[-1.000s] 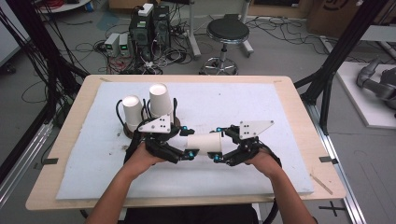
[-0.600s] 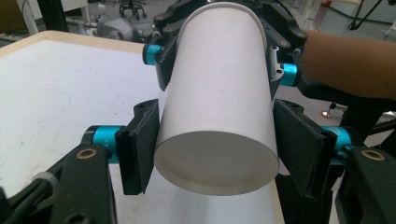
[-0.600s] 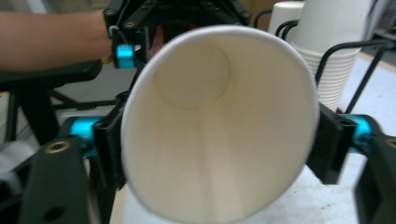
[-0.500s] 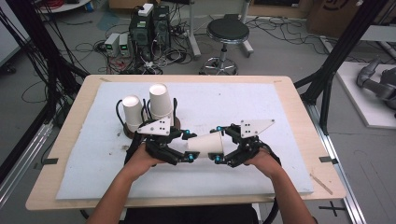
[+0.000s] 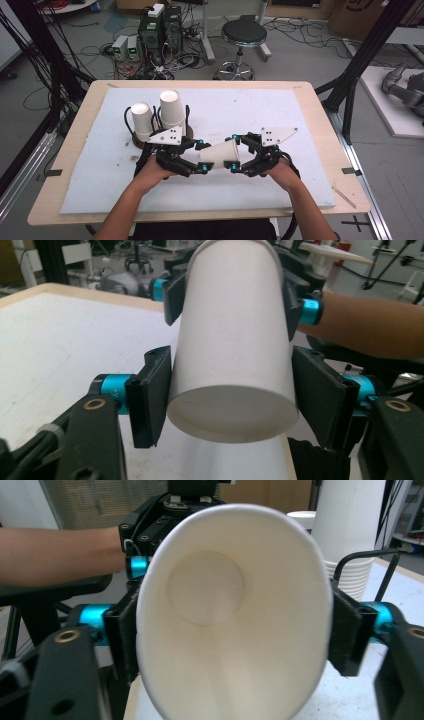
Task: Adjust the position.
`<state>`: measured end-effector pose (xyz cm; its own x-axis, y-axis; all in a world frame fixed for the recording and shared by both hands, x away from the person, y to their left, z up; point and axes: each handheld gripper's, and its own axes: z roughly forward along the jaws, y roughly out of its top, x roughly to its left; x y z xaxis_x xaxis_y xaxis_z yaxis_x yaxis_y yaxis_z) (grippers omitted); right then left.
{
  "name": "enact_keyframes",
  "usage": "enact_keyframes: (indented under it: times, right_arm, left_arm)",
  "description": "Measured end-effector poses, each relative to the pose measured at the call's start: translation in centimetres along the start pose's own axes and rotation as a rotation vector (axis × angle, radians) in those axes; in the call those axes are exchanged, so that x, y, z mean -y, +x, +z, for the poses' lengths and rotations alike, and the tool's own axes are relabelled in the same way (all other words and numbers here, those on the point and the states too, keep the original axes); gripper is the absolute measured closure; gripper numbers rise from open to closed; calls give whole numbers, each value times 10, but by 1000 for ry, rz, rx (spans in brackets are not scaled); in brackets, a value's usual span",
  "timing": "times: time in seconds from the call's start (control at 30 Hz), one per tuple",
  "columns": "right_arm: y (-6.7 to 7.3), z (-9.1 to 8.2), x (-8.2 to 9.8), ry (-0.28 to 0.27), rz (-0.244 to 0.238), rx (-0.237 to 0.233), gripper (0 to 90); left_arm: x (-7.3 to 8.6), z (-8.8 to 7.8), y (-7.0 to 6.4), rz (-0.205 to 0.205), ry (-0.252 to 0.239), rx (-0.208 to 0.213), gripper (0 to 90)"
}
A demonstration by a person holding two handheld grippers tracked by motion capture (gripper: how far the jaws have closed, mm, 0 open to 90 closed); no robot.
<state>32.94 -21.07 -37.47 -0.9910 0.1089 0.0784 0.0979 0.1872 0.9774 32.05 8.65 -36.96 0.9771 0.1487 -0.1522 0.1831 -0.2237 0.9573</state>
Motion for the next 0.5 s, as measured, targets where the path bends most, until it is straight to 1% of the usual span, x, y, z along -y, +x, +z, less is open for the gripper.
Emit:
enact_keyframes:
  times: [0.1, 0.2, 0.27, 0.3, 0.4, 0.5]
  right_arm:
    - [0, 0, -1, 24, -11, 14, 276]
    - [0, 0, -1, 41, -6, 27, 280]
    - [-1, 0, 0, 48, -7, 32, 280]
    - [-1, 0, 0, 51, 3, 27, 281]
    - [-1, 1, -1, 52, 8, 14, 280]
    - [-1, 3, -1, 55, 15, 3, 280]
  left_arm:
    - [0, 1, 0, 2, 18, -24, 291]
    - [0, -1, 0, -2, 17, -42, 267]
    - [0, -1, 1, 3, 20, -45, 261]
    - [0, 0, 1, 5, 22, -44, 261]
    - [1, 3, 0, 5, 46, -36, 263]
    - [4, 8, 0, 8, 64, -19, 279]
